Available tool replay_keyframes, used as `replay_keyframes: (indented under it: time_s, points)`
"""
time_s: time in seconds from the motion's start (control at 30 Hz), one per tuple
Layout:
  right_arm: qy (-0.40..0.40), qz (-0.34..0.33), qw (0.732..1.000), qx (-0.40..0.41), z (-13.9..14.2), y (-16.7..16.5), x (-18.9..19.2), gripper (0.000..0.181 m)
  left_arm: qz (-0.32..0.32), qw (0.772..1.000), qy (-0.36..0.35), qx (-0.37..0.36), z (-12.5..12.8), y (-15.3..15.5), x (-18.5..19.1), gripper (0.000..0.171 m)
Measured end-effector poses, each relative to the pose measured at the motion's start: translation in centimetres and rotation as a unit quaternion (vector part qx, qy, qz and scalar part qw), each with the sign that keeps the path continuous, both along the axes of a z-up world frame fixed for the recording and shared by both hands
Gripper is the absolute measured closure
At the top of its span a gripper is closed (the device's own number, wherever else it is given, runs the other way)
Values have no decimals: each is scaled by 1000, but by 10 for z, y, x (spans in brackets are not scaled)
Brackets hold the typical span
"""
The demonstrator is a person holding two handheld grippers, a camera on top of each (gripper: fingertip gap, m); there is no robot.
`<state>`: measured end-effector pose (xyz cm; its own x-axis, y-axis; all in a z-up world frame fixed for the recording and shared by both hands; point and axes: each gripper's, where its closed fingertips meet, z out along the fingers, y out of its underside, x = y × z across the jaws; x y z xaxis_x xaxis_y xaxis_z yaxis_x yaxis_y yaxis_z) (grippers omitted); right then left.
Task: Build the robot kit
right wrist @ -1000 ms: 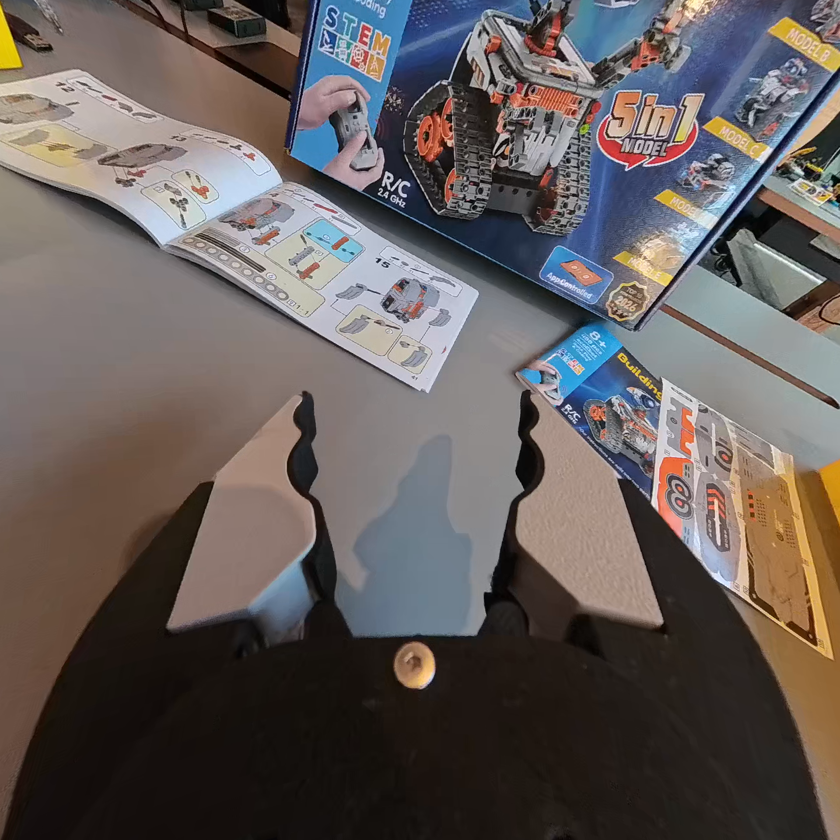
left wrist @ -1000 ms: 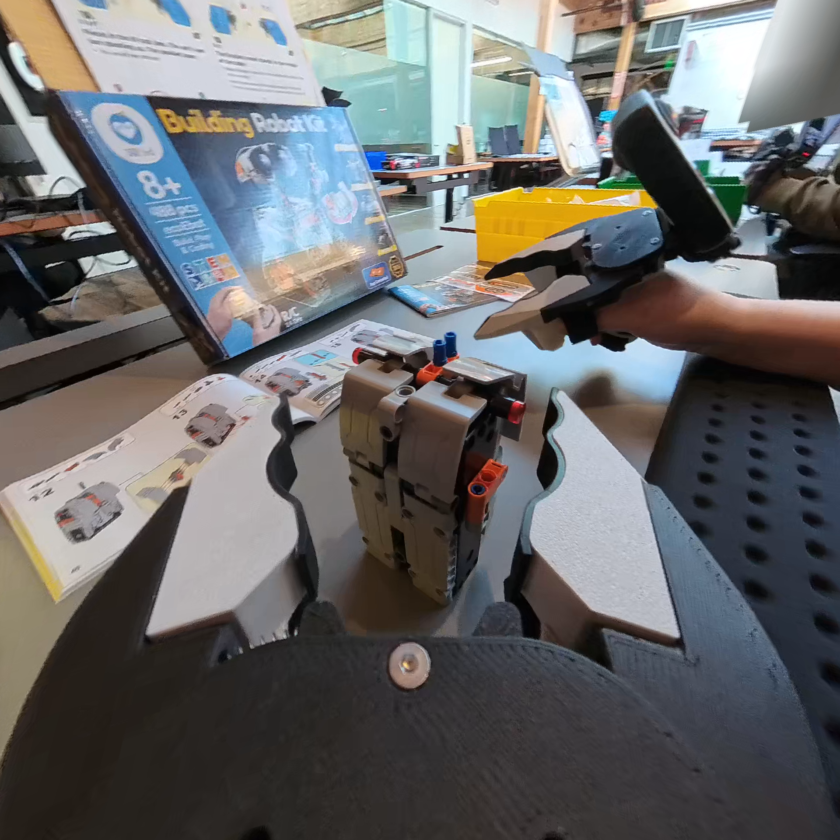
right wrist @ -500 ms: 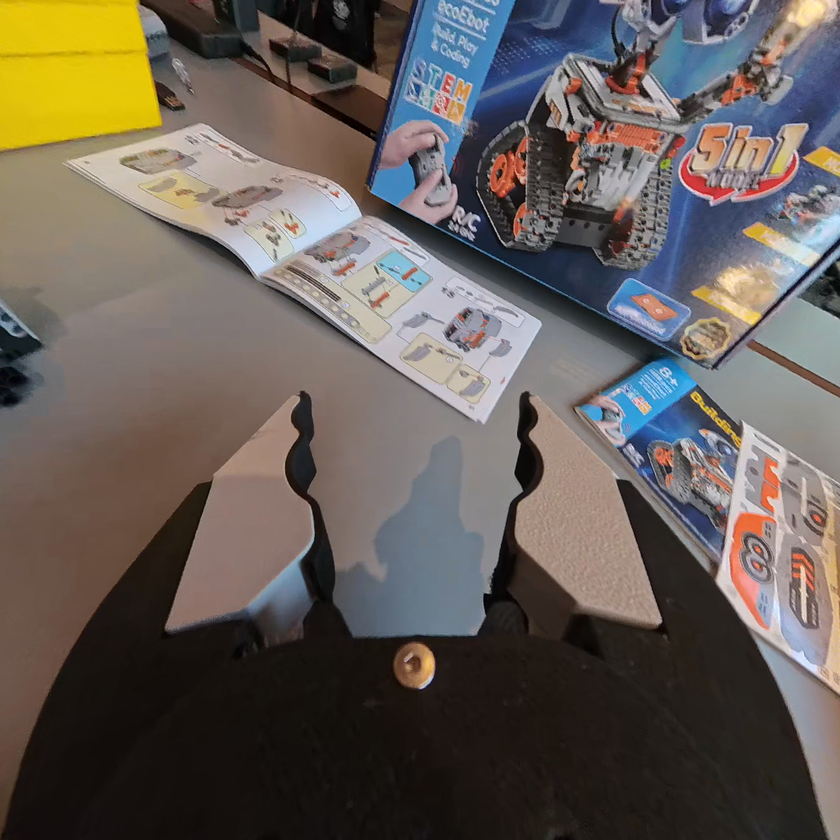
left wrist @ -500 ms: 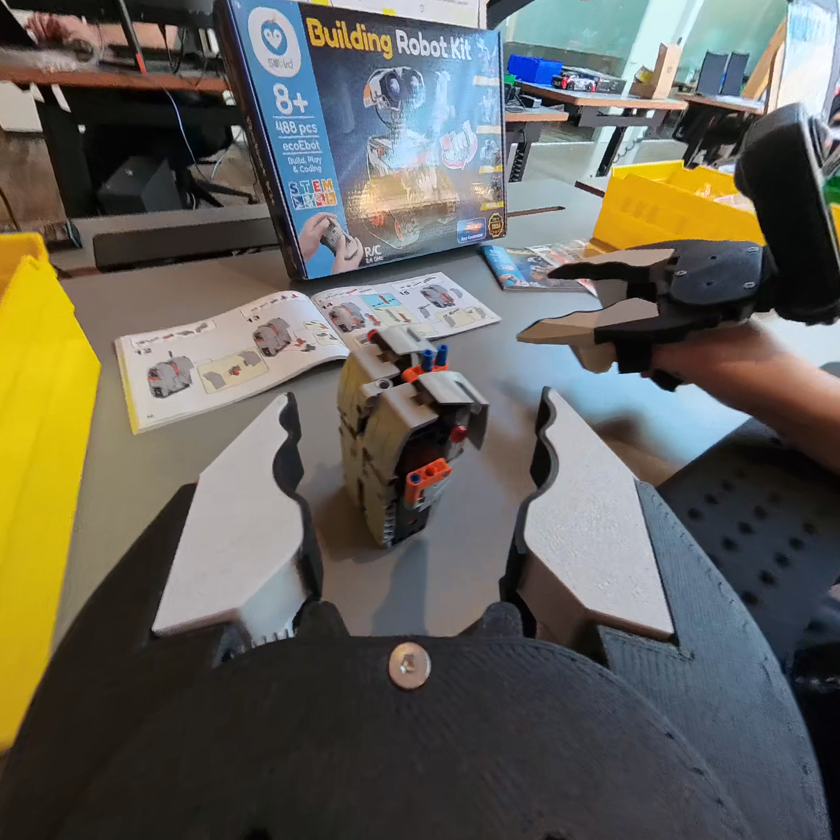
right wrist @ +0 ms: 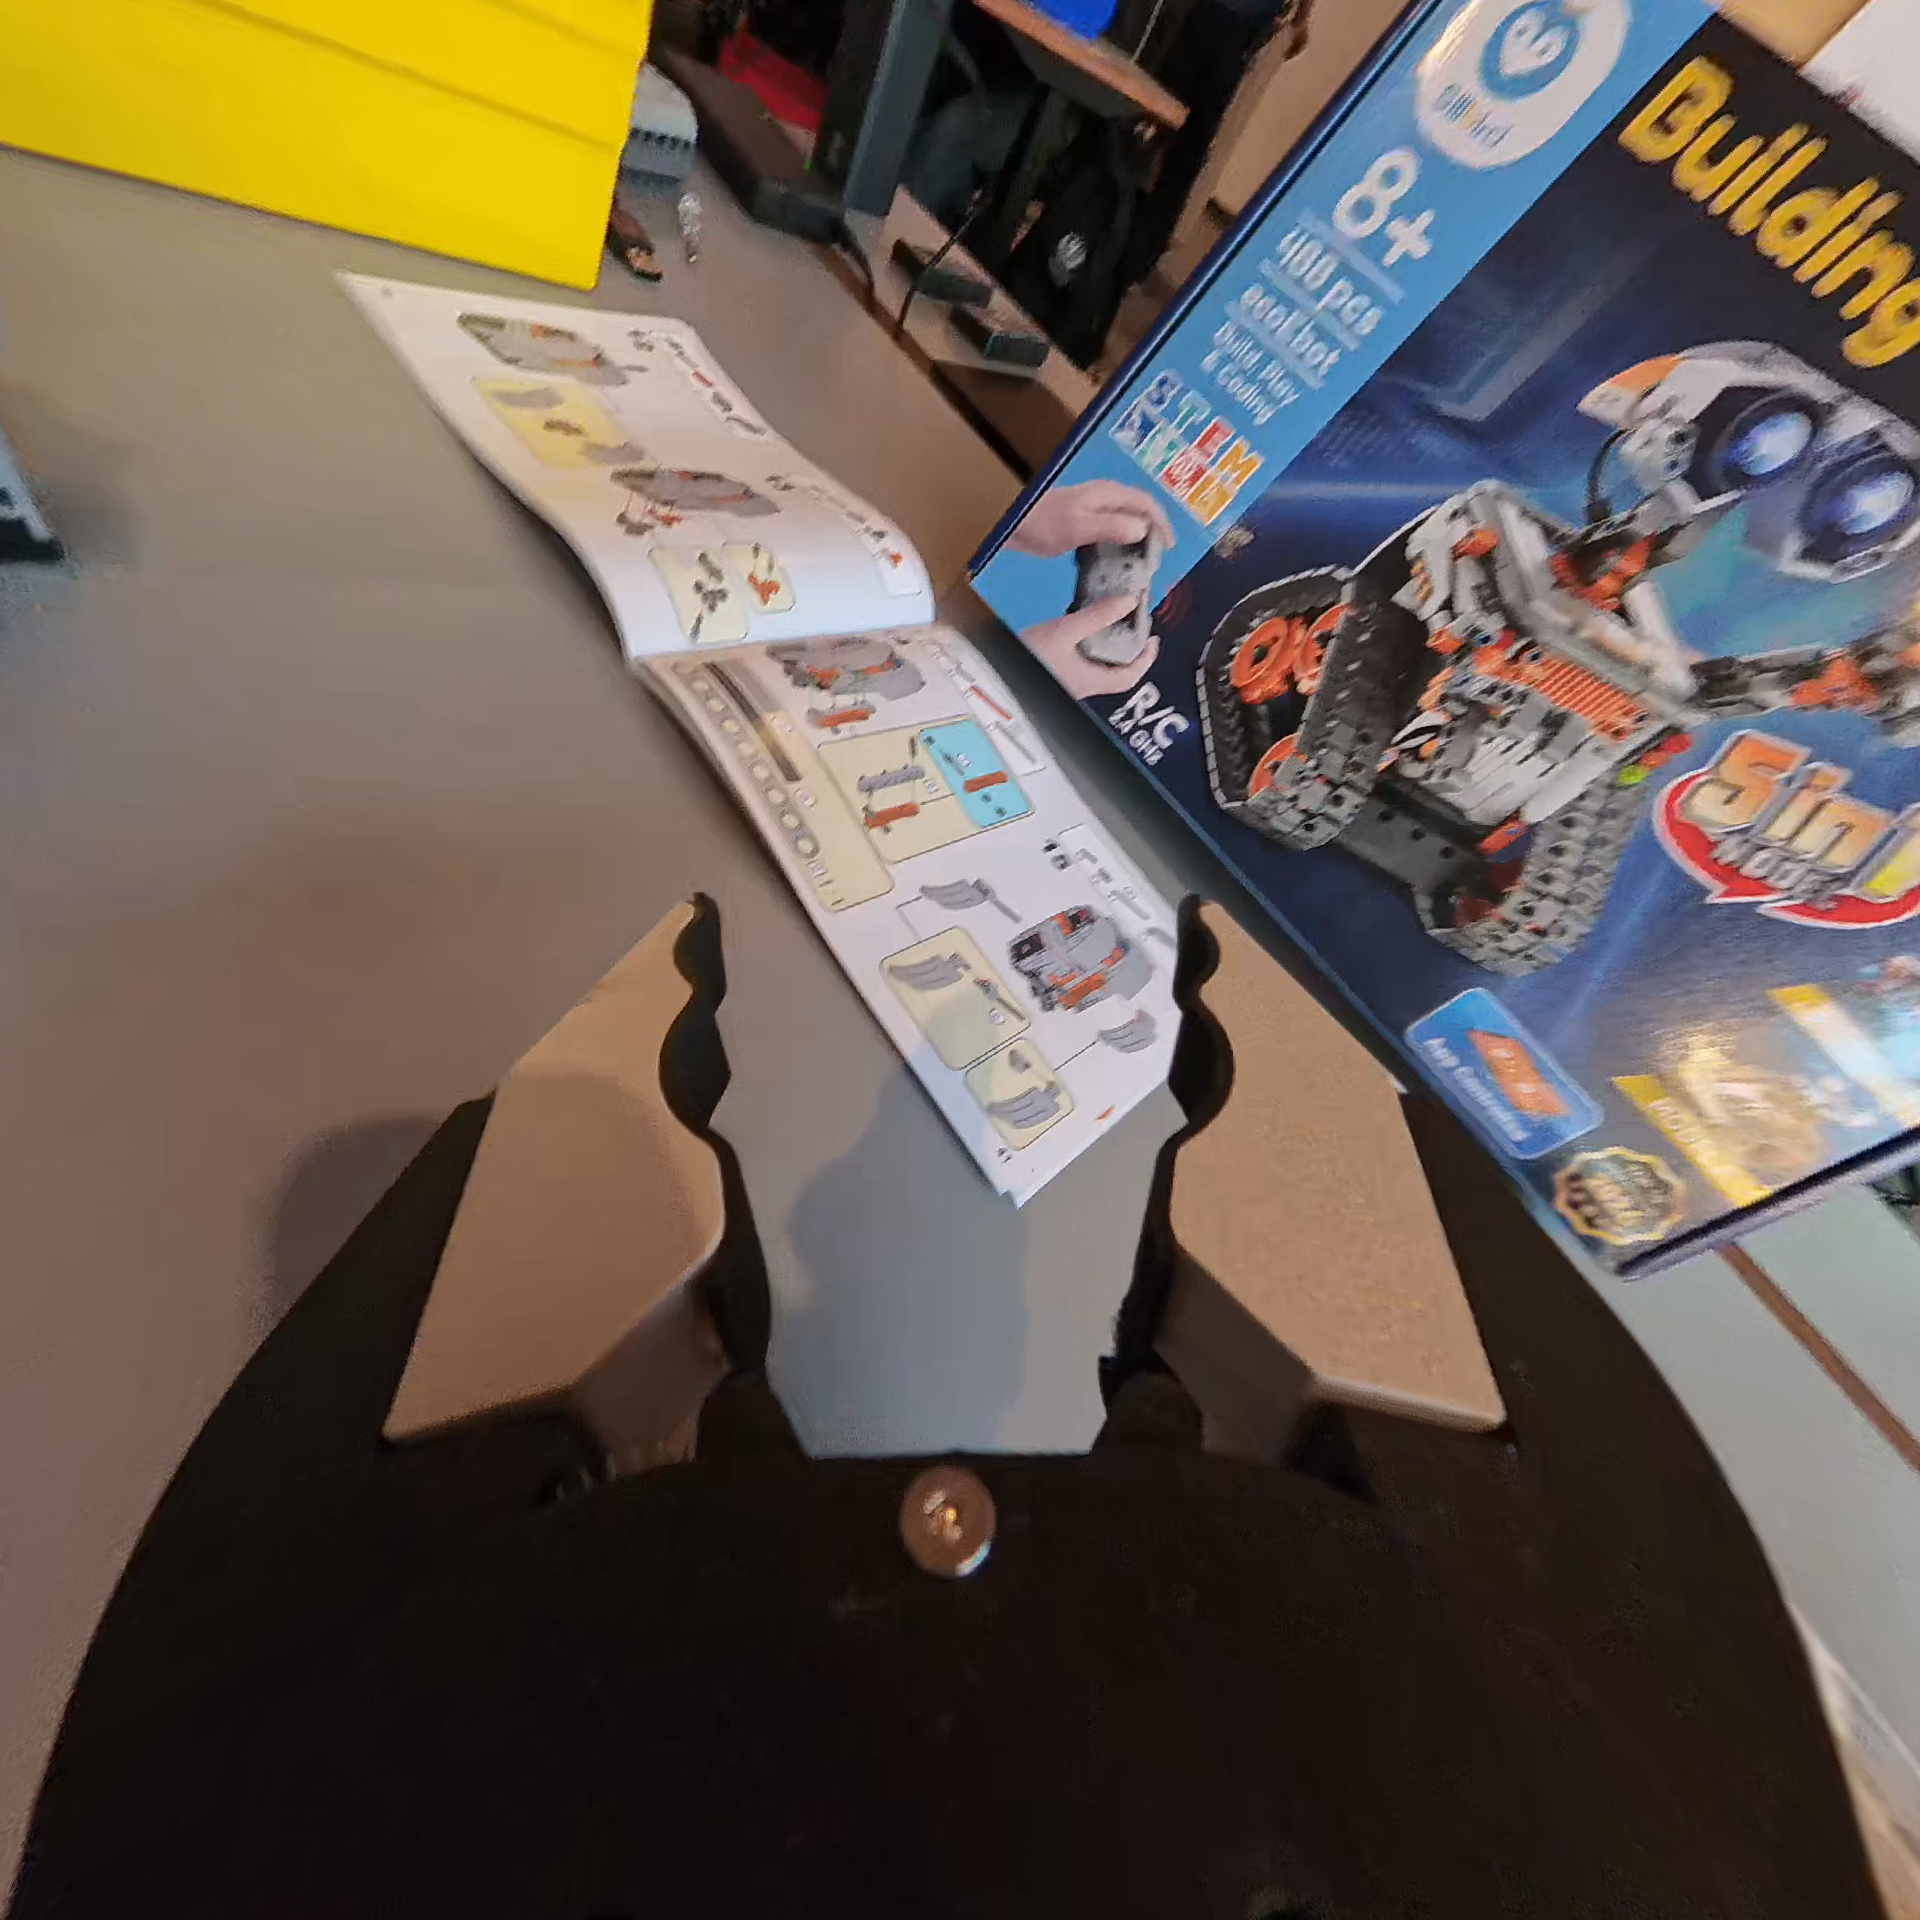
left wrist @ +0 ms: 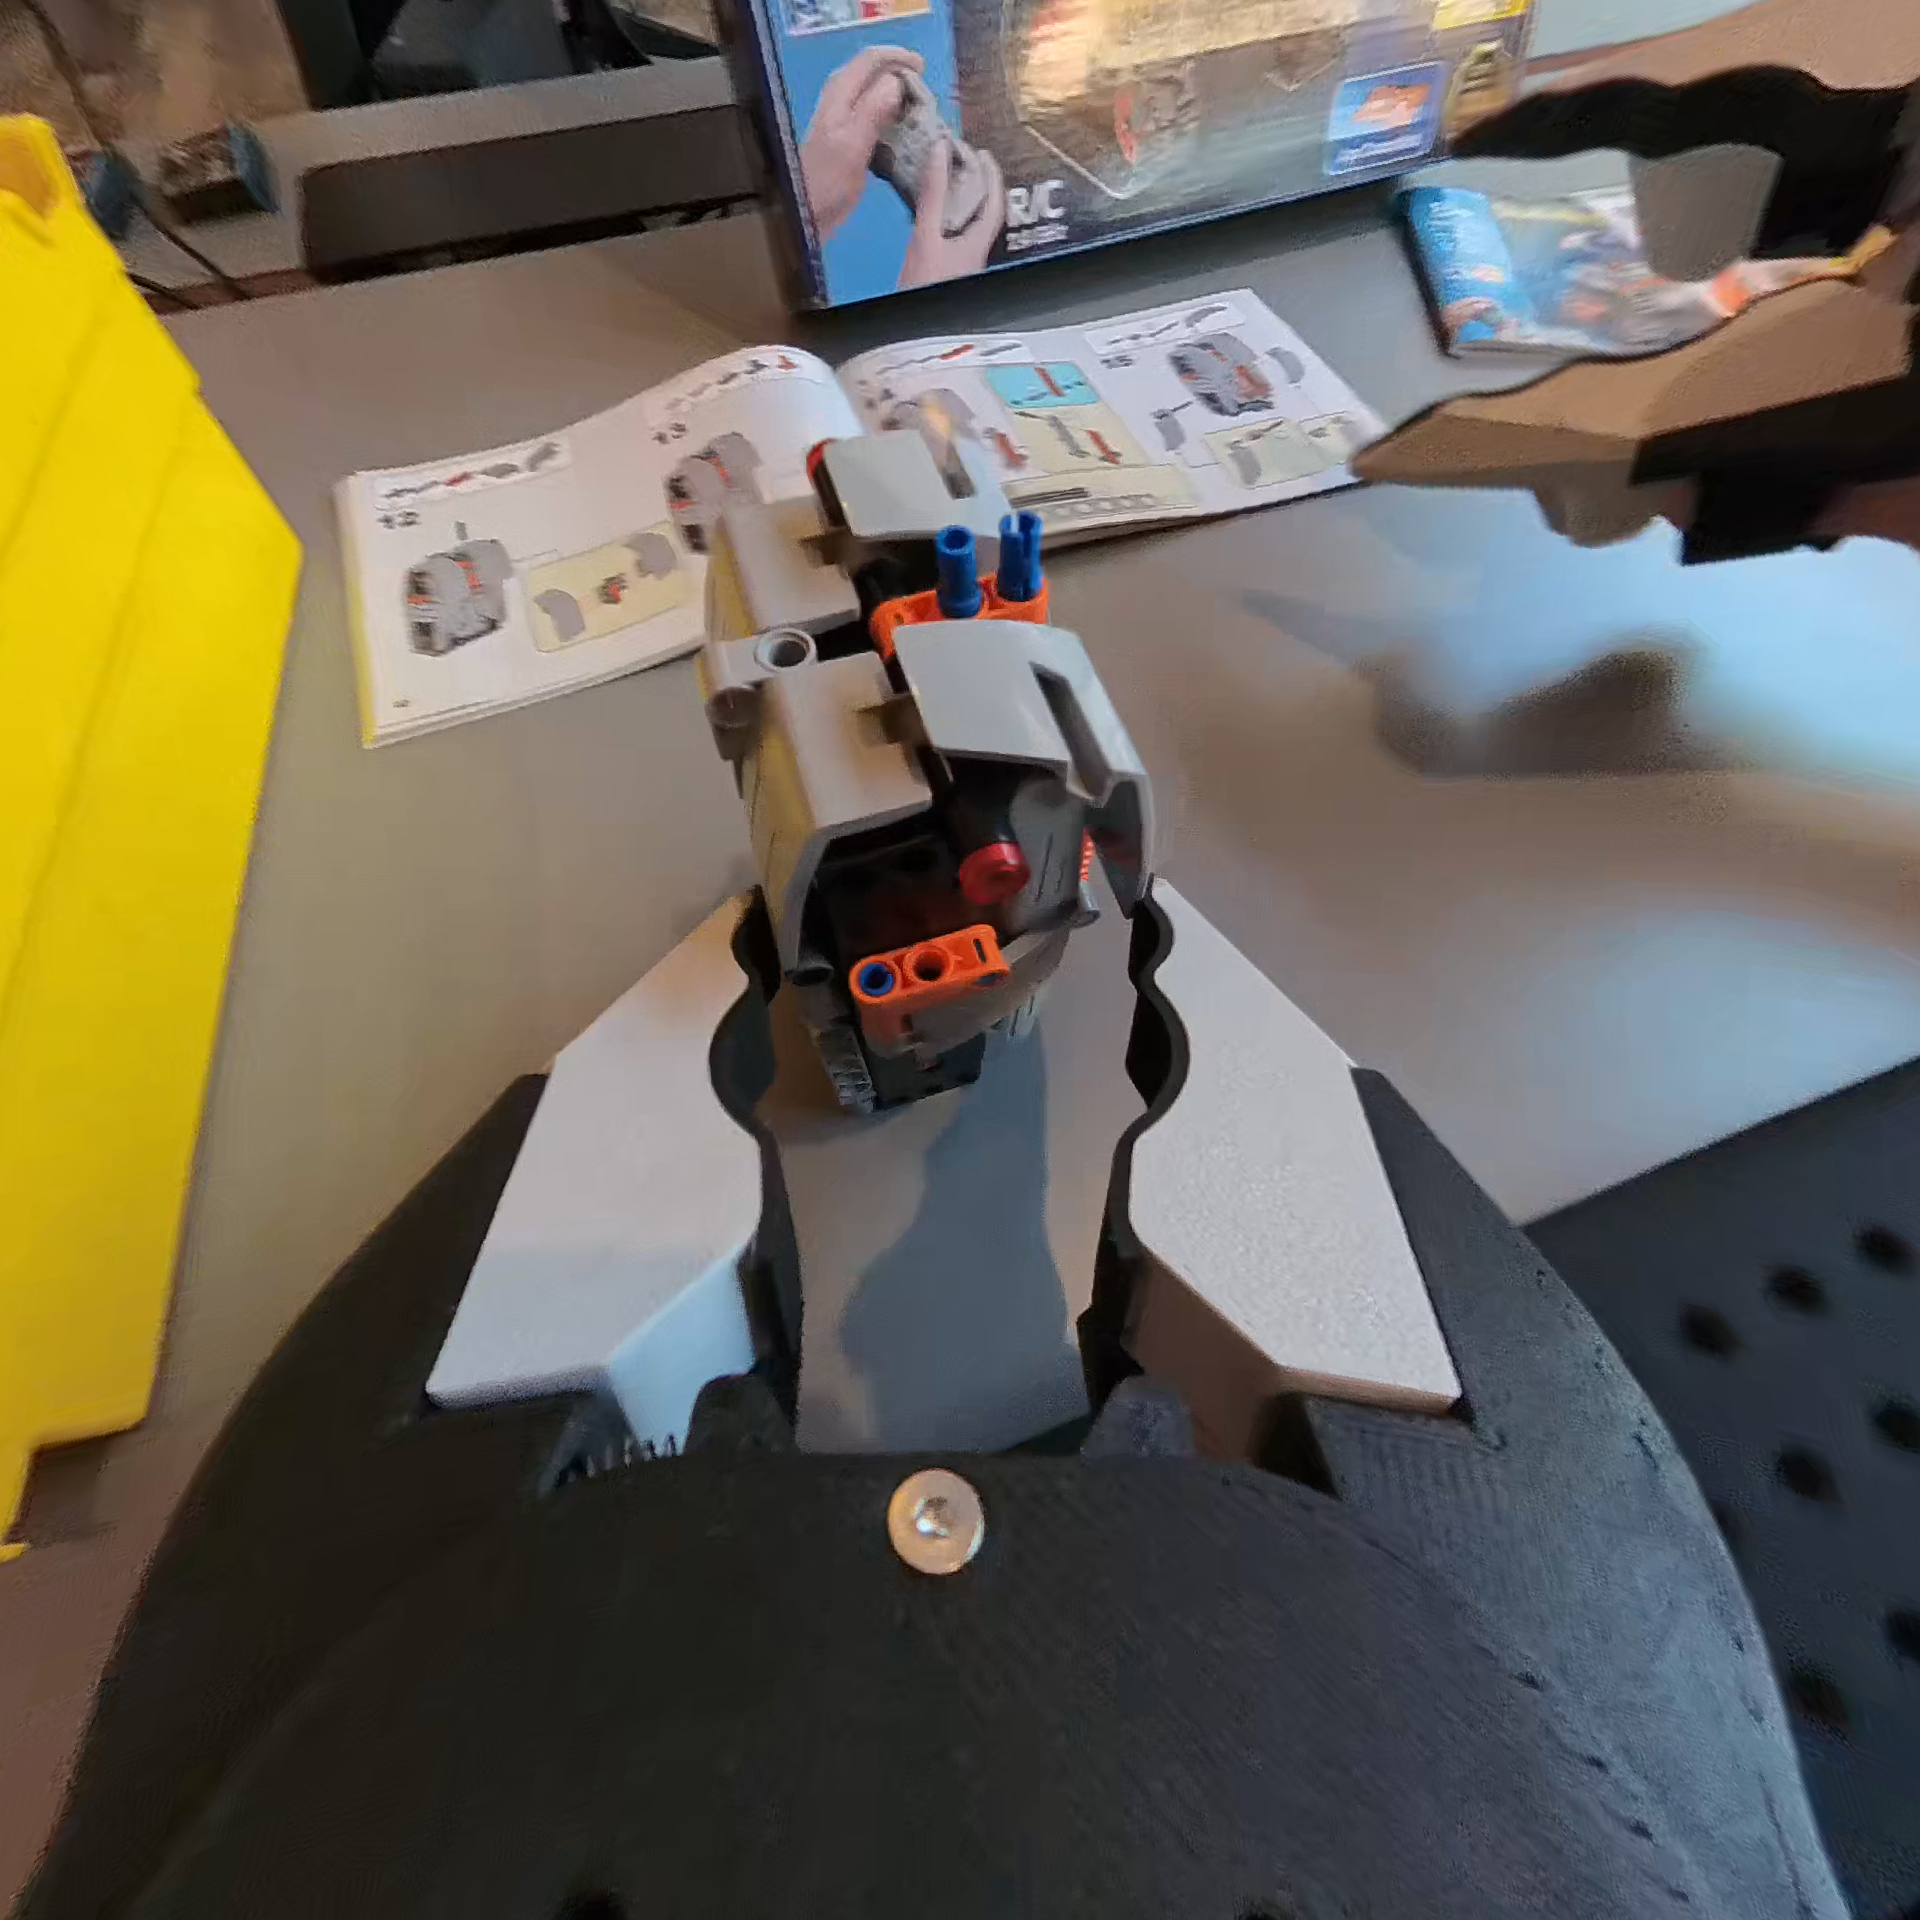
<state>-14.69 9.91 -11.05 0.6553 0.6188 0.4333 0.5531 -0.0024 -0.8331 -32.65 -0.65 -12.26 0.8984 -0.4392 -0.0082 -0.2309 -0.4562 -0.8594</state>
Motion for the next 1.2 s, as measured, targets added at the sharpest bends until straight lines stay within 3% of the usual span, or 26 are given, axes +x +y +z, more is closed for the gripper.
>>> replay_keyframes:
  time_s: [0.23,0.53,0.77,0.9,1.1,1.2]
  points:
    - [-16,46,999,12,-8,-13,-4,99,-45,999,-3,5,0,20,-19,105]
    - [16,46,999,-25,-13,-16,-2,99,-132,991,-30,14,1,35,-21,104]
    - [57,32,997,-35,-4,-7,9,98,-99,991,-79,37,11,34,-23,89]
    - [85,30,995,-48,-2,-4,11,98,-73,994,-71,42,8,30,-25,88]
    - [82,30,994,-64,-7,-5,8,99,-44,998,15,52,-13,31,-35,105]
    - [87,28,994,-64,-5,-5,8,101,-36,998,8,52,-13,32,-39,113]
